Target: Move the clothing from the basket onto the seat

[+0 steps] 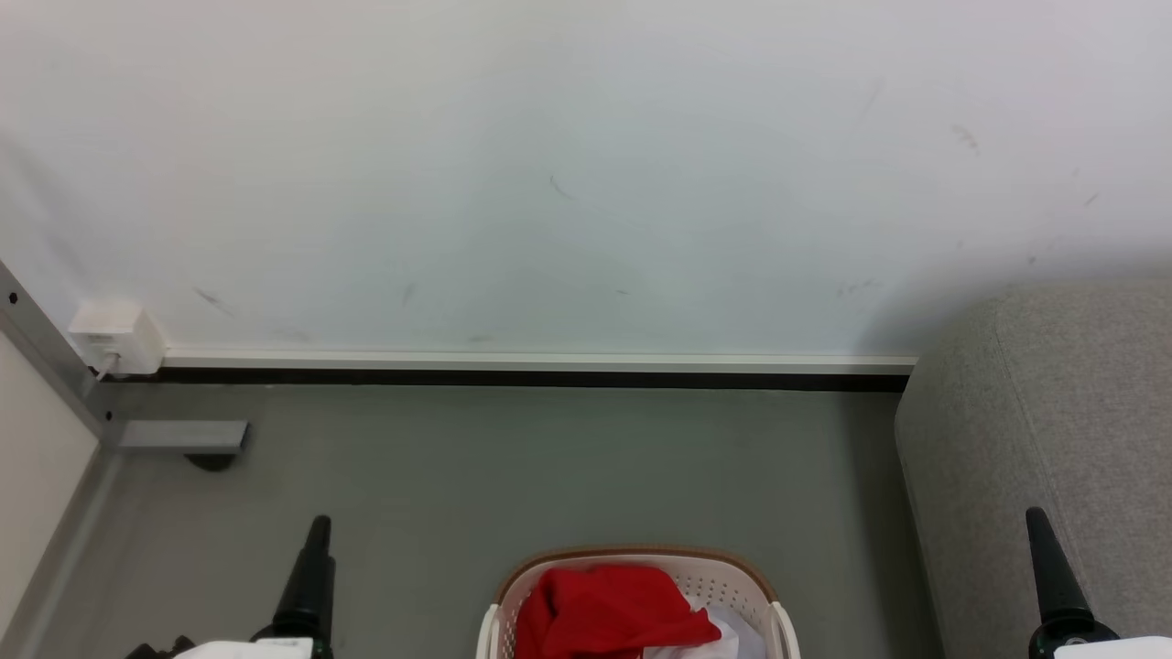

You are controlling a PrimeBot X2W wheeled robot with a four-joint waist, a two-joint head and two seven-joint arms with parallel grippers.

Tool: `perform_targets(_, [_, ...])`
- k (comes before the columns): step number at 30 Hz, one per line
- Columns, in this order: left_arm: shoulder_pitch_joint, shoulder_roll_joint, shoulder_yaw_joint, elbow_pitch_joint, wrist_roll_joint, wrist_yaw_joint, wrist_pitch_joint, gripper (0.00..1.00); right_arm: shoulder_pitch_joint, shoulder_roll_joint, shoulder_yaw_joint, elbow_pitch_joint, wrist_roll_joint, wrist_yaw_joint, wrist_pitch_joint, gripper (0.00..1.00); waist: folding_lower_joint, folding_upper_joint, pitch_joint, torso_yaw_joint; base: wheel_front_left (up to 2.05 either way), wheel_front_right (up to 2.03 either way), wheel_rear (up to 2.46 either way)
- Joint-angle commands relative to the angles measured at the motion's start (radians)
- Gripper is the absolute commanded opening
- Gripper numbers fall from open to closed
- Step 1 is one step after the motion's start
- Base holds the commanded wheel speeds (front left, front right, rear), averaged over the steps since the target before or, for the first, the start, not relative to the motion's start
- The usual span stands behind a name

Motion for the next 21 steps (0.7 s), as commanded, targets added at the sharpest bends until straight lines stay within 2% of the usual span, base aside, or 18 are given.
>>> perform_targets(1, [-0.022, 0.008, -0.004, -0.019, 0.030, 0.003, -0.011, 1.00, -0.009, -0.015, 0.002, -0.023, -0.032, 0.000, -0.009, 1.00, 0.0000, 0.0000, 0.000, 0.000, 0.00, 0.00, 0.00])
perform_targets(21, [-0.018, 0.011, -0.076, -0.062, 0.343, 0.077, -0.085, 1.00, 0.002, -0.048, 0.030, -0.051, -0.436, -0.001, -0.084, 1.00, 0.0000, 0.0000, 0.004, 0.003, 0.00, 0.00, 0.00])
